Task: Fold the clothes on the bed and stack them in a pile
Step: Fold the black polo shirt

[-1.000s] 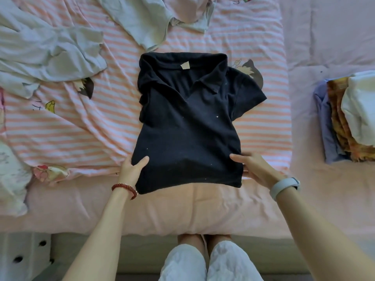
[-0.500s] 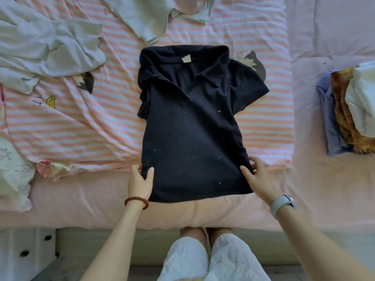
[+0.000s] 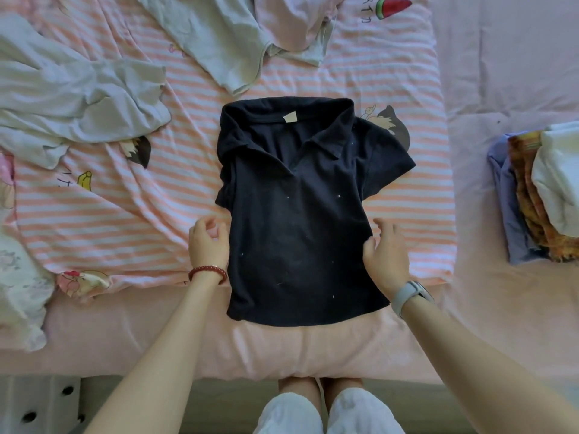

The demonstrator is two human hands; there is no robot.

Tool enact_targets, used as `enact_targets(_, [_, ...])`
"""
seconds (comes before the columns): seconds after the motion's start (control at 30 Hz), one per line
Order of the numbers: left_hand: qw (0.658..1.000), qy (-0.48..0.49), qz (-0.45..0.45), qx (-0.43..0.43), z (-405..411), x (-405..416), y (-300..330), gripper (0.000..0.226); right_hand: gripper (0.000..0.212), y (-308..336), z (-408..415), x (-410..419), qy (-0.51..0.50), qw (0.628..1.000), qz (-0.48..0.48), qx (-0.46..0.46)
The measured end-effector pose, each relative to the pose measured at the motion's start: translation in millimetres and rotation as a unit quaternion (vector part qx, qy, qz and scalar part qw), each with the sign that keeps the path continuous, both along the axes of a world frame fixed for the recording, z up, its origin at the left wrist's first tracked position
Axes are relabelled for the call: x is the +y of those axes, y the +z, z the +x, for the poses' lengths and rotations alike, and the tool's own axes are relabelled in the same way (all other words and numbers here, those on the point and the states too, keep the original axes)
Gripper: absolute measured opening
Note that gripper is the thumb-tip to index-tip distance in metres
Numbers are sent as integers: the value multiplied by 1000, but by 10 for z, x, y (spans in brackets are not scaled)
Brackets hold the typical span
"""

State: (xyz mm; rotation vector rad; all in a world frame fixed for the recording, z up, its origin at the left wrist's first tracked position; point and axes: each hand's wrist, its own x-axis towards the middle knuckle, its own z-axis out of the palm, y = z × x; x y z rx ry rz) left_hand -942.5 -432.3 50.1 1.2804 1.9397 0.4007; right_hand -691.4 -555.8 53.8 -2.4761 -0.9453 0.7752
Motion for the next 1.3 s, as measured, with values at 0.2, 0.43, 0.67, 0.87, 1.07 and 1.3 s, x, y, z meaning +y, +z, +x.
enact_targets(0.2, [957,144,-126,-217,212,632,-57,33,38,149,-116,768,180,979,72,-69])
enact_targets(0.43, [933,200,-114,-278,215,693,-164,20,34,220,-459,1882,284,955,81,-6])
enact_targets(0.67, [953,176,28,-246,-90,687,-104,16,59,118,-950,2758,285,958,-15,24])
enact_targets(0.87, [945,240,85,-205,-231,773,-142,6,25,-51,-940,2828,218,973,67,18])
enact_targets(1.07, [962,225,-17,-151,-183,898,-170,22,13,-95,-683,2744,199,979,39,36])
enact_targets(1.3, [989,113,-64,-71,-104,1122,-166,28,24,-64,-592,2676,246,965,-5,-90])
